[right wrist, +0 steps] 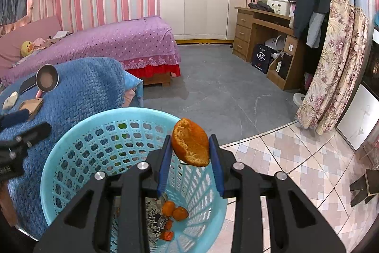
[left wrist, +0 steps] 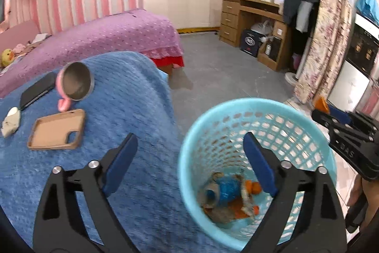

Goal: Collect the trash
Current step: 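Open the left tool to drop the tube while the right tool releases the peel, then move both open tools back over the blanket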

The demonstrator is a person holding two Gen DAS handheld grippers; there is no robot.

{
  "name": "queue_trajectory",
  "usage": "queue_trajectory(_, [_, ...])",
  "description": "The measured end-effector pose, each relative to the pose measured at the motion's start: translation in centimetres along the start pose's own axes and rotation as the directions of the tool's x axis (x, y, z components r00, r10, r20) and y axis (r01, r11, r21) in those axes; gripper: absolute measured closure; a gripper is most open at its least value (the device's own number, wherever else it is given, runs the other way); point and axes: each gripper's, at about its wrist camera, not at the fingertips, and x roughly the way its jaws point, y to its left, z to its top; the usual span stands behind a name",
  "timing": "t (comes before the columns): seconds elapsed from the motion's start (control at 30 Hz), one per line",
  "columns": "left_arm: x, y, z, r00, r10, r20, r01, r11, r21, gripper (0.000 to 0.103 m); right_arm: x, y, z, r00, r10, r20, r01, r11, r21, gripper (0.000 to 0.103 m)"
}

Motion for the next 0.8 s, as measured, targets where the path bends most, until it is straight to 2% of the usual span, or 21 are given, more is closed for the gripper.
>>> queue_trajectory(0.2, [-0.8,1.7,0.4,0.997,0.072,0.037,-0.072,0.997,0.006,0.009,0.0,1.1,0.1,1.000,0.007,-0.001,-0.007,1.000,-0.015,0.071])
queue_trajectory(0.53, [-1.5,4.7,0.4,0.993,0.106,0.043,-0.104,0.994,-0.037,0.008,-0.1,2.7,0.7,1.000,0.016,0.014,-0.016,1.000,-0.020,0.068])
queue_trajectory(0.63, [-1.9,5.3,0.5,0.991,0.124,0.053,-0.122,0.992,-0.038,0.008,-0.3,3.0,0.9,1.000,0.014,0.023,-0.014,1.000,-0.011,0.055])
queue_trajectory(0.7, [-2.1,5.8,0.6,0.990,0.132,0.059,-0.130,0.991,-0.042,0.007,-0.3,3.2,1.1,1.000,0.007,0.026,-0.007,1.000,-0.004,0.043])
queue_trajectory(0.77, [-2.4,6.3,0.6,0.989,0.136,0.062,-0.133,0.990,-0.049,0.007,-0.2,3.4,1.2,1.000,-0.003,0.028,0.003,1.000,0.000,0.040])
queue_trajectory(0.8, [-2.5,6.7,0.5,0.988,0.137,0.064,-0.134,0.989,-0.056,0.007,-0.2,3.6,1.3,1.000,-0.008,0.027,0.007,1.000,0.002,0.034])
